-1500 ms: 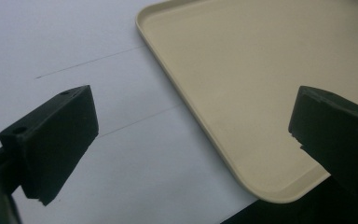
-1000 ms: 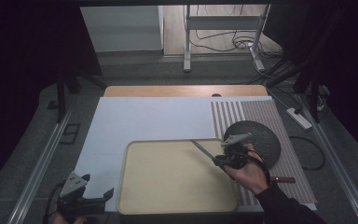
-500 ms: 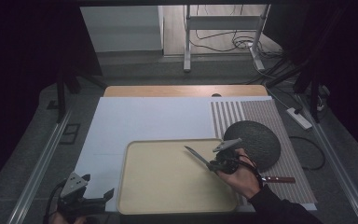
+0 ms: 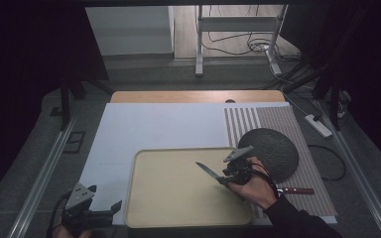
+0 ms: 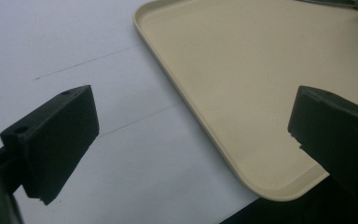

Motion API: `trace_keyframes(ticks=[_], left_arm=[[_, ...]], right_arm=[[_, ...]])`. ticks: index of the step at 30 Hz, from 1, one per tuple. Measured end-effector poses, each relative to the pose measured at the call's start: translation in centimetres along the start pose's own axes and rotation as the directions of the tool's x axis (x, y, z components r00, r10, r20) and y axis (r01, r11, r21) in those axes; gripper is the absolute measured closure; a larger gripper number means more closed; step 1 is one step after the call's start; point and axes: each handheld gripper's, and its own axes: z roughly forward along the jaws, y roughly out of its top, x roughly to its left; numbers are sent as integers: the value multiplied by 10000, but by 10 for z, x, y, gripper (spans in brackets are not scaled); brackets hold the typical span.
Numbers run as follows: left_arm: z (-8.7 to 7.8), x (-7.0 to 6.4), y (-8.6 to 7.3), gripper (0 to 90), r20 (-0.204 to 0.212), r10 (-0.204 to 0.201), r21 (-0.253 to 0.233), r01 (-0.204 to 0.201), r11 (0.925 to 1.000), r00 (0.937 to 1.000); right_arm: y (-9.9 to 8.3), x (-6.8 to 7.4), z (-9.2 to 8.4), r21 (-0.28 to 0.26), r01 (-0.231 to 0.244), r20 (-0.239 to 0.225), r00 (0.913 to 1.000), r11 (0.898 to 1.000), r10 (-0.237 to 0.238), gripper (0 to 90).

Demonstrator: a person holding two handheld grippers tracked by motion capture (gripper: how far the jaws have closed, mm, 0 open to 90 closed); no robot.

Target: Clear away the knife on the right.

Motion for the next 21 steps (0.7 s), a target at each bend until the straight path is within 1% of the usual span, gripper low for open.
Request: trace_keyframes(ticks=[5,7,8,13,15,17,19,21], left_arm=[[0,0,0,17,-7,20,23,-20,10000,10000],[0,0,0,17,-10,40,37,-40,10000,10000],[0,0,0,17,-11,45,38,-45,10000,10000],[0,0,0,17,-11,72,44,-72,10000,10000],[0,-1,0,17,-17,94,34,-94,10000,10000],[0,-1,0,17,-16,103,31,-103,9999,9999],[0,-1,0,17,-19,129,27,-129,9999,9999],[0,-1,0,17,-25,139,28,-139,9999,9999]], right_arm=[[13,6,6,89,538,-450,9976,9985,-534,812],[19,9,11,165,824,-510,9954,9965,-815,885],[21,11,14,184,936,-535,9943,9954,-925,900],[28,15,33,526,1168,-721,9910,9918,-1129,900],[27,16,37,760,1288,-600,9904,9888,-1244,900],[25,15,37,734,1174,-548,9920,9904,-1135,900],[23,11,35,766,1152,-249,9932,9904,-1136,900],[20,7,33,760,899,-272,9957,9930,-881,900]])
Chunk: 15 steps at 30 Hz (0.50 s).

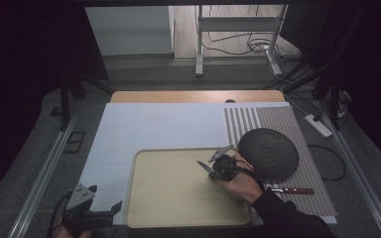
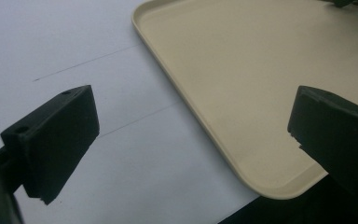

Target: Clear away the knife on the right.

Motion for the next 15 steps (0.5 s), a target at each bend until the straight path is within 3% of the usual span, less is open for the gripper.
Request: trace_keyframes(ticks=[15], left_arm=[[0,-1,0,17,1,44,5,-44,10000,10000]], right_arm=[[-25,-27,-18,22,-1039,136,9945,9946,1038,900]])
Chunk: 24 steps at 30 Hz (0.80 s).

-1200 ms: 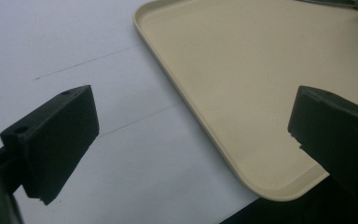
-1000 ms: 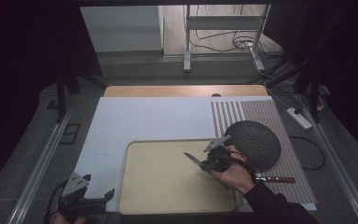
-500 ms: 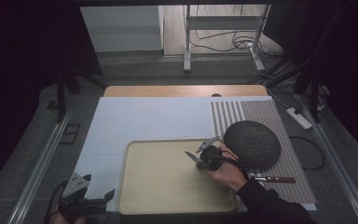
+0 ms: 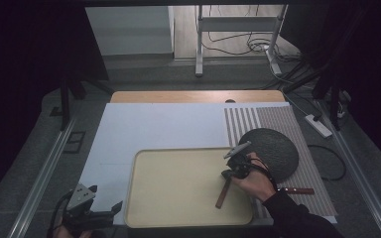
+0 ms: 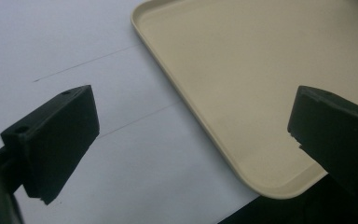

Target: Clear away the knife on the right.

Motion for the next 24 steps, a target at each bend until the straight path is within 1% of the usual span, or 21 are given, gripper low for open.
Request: trace_keyframes(ticks=[8,16,18,24], left_arm=[[0,0,0,17,-29,23,11,-23,10000,10000],[0,-1,0,18,-43,30,17,-30,10000,10000],[0,-1,0,17,-37,37,19,-37,10000,10000],[0,0,0,17,-33,7,7,-7,10000,10000]], right_arm=[[-7,-8,-7,149,-302,76,9995,9994,301,900],[-15,-21,-15,251,-717,374,9968,9971,707,900],[-16,-22,-15,193,-828,286,9962,9964,822,900],[-15,-21,-15,199,-697,344,9970,9974,689,892]])
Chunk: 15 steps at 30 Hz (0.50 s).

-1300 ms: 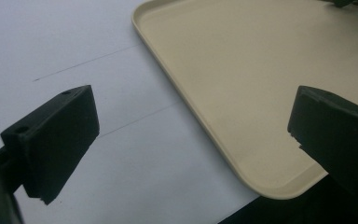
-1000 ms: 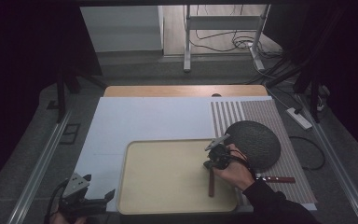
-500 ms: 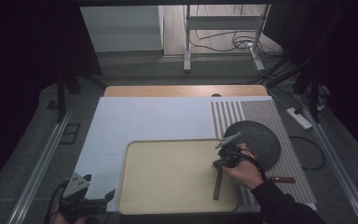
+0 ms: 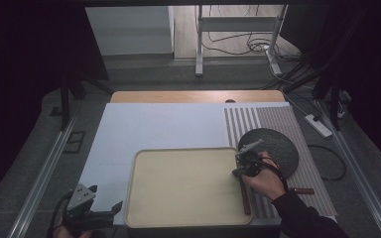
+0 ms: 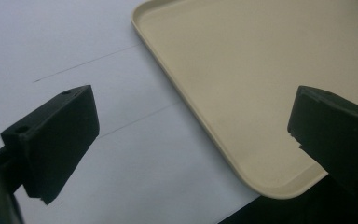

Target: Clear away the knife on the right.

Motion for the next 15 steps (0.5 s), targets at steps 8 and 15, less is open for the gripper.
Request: trace_keyframes(ticks=[8,15], left_arm=[[0,1,0,18,53,-92,9,92,10000,9999],[0,2,0,18,83,-191,21,191,9998,9998]], right_arm=[[2,2,-3,-370,35,6,10000,9993,-35,823],[4,5,-6,-646,224,61,9997,9977,-221,740]])
